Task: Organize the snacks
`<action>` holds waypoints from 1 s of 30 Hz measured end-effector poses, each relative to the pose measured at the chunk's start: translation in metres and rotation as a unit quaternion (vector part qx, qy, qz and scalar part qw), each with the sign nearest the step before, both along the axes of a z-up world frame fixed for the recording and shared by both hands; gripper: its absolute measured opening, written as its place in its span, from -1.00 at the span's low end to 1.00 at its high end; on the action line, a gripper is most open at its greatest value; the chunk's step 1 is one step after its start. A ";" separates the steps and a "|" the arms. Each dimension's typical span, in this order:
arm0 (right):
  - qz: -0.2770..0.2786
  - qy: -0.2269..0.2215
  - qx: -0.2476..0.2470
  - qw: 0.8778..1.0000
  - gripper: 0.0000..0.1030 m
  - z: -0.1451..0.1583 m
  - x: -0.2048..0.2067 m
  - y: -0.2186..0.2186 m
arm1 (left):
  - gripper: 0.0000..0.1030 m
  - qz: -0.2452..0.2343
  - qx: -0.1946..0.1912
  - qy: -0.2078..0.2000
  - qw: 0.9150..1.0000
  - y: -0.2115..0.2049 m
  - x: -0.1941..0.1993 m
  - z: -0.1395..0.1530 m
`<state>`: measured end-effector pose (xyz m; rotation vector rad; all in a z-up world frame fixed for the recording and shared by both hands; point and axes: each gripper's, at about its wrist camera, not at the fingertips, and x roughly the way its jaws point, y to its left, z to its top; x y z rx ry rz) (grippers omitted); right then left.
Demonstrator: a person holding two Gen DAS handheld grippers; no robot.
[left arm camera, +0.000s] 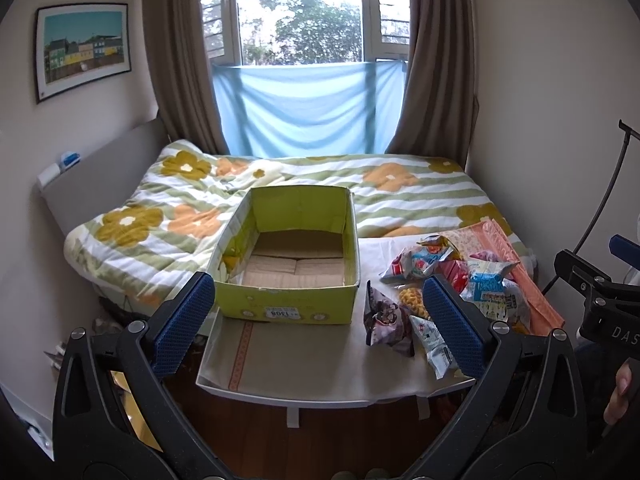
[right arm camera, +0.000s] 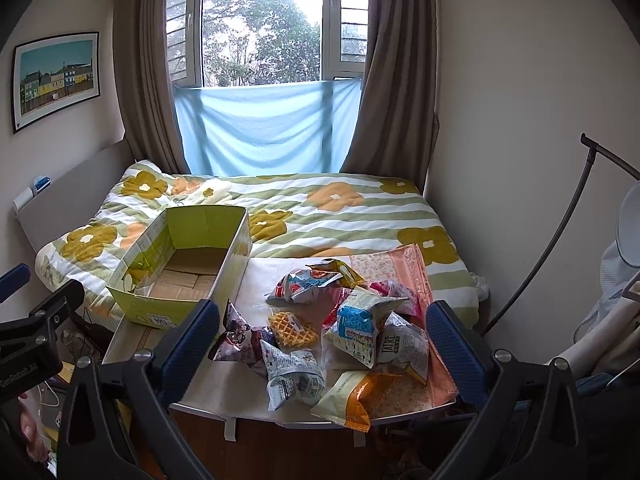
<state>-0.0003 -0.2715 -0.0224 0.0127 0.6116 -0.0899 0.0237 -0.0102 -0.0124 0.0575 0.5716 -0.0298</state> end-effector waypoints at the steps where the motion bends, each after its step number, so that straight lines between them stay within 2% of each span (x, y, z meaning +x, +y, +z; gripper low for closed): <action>1: 0.000 0.000 0.000 1.000 1.00 0.000 0.000 0.000 | 0.99 -0.001 0.000 0.001 1.000 0.000 0.001 0.000; 20: 0.000 -0.007 -0.004 1.000 1.00 0.000 -0.005 0.001 | 0.99 -0.001 0.000 -0.003 1.000 0.002 0.001 -0.002; 23: -0.017 -0.004 -0.021 1.000 1.00 0.001 -0.004 -0.004 | 0.99 -0.007 -0.007 0.018 1.000 0.004 0.008 -0.005; 26: -0.028 0.012 -0.014 0.999 1.00 -0.003 -0.003 -0.015 | 0.99 -0.022 -0.009 0.047 0.999 0.003 0.018 -0.014; 30: -0.040 0.035 -0.007 0.999 1.00 -0.021 0.001 -0.028 | 0.99 -0.052 -0.017 0.080 0.995 -0.006 0.036 -0.041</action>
